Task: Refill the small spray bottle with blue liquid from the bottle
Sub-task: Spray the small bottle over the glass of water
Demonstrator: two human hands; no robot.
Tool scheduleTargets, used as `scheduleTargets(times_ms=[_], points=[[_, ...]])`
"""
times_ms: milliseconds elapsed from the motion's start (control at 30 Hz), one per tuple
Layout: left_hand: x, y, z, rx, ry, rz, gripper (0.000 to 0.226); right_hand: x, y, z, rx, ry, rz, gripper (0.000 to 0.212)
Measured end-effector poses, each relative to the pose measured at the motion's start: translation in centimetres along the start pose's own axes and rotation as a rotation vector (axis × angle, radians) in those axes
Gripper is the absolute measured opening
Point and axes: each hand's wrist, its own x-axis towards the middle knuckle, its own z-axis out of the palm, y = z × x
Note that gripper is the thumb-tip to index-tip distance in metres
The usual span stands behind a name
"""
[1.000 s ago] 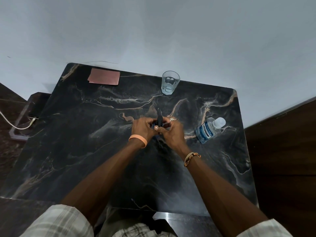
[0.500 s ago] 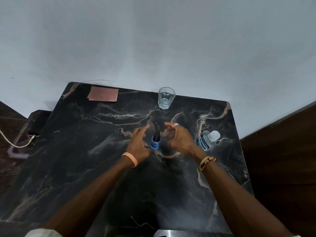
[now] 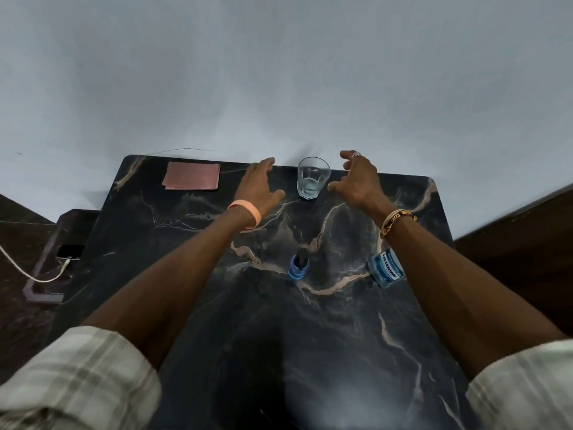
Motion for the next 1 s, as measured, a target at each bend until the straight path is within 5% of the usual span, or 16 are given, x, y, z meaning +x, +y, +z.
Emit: scheduleTargets(times_ms=[200, 600, 800, 1000], points=[[3.0, 0.3, 3.2, -0.010, -0.055, 0.006, 0.072, 2.4, 1.5, 1.9, -0.019, 0.005, 0.079, 0.097], [8.2, -0.7, 8.5, 0.010, -0.225, -0.142, 0.110, 6.4, 4.3, 7.3, 0.029, -0.068, 0.156, 0.118], [8.8, -1.7, 9.2, -0.260, -0.177, -0.136, 0.075, 6.5, 4.4, 9.2, 0.172, -0.013, 0.203, 0.111], [8.6, -1.4, 7.9, -0.258, -0.099, -0.148, 0.062, 6.0, 3.0, 9.0, 0.198, 0.014, 0.175, 0.107]])
